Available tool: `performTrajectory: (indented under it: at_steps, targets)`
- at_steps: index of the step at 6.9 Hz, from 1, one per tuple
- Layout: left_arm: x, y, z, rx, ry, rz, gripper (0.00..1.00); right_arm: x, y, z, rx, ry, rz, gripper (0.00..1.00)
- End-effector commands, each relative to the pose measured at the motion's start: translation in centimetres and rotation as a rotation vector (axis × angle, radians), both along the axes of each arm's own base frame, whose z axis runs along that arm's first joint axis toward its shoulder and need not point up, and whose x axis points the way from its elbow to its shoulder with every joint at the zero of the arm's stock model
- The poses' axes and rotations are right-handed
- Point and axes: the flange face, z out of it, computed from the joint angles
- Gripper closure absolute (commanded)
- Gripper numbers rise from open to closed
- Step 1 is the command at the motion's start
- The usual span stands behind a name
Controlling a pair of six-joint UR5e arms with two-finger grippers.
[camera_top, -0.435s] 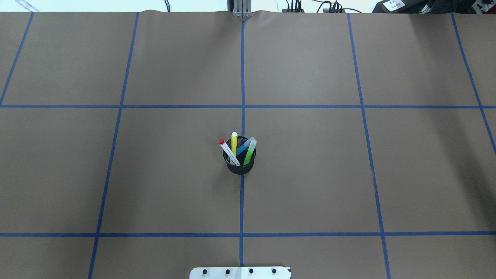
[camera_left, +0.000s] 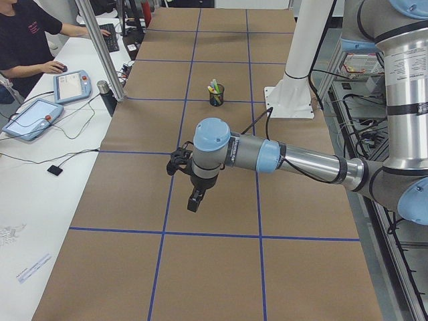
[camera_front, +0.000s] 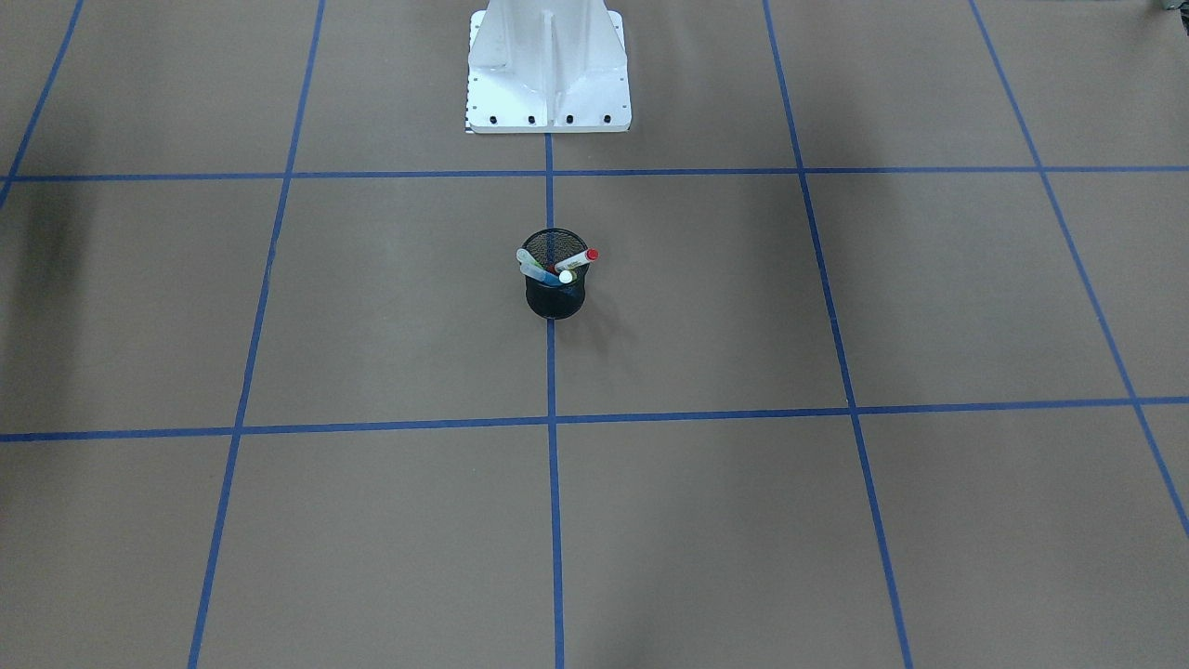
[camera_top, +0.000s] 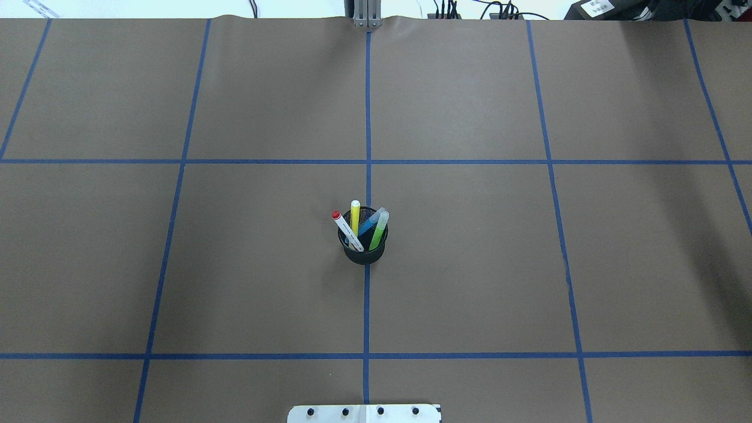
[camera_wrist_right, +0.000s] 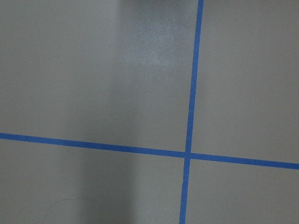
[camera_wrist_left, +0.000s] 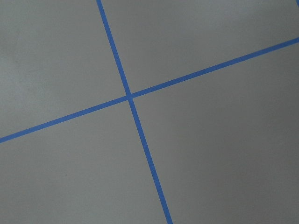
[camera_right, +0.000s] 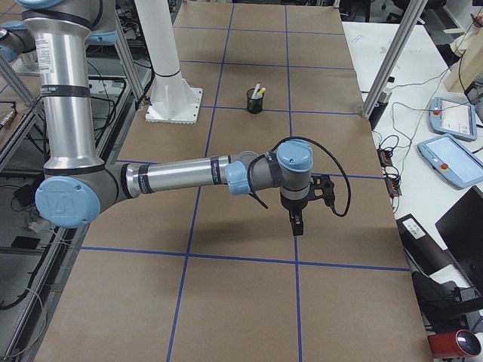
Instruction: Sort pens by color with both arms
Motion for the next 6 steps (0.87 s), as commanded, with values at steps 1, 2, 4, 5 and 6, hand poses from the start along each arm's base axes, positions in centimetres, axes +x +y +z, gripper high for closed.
performTrajectory:
  at_steps: [1,2,4,5,6]
  targets:
    - [0.0,0.0,0.0,-0.005,0.003,-0.001,0.01,-2.7,-2.1,-3.2,0.066,-0.012,-0.055,0.00]
    - [0.0,0.1,0.3,-0.017,0.004,-0.003,0.01,-6.2,-3.7,-6.1,0.114,-0.024,-0.114,0.00]
    - [0.0,0.2,0.7,-0.031,0.005,-0.005,0.01,-14.1,-7.7,-14.8,0.151,-0.063,-0.224,0.01]
    - [0.0,0.3,1.0,-0.037,0.005,-0.006,0.01,-17.7,-9.0,-19.8,0.150,-0.092,-0.275,0.01]
    - [0.2,0.3,0.8,-0.041,0.026,-0.005,0.01,-20.1,-8.2,-21.8,0.160,-0.115,-0.303,0.01]
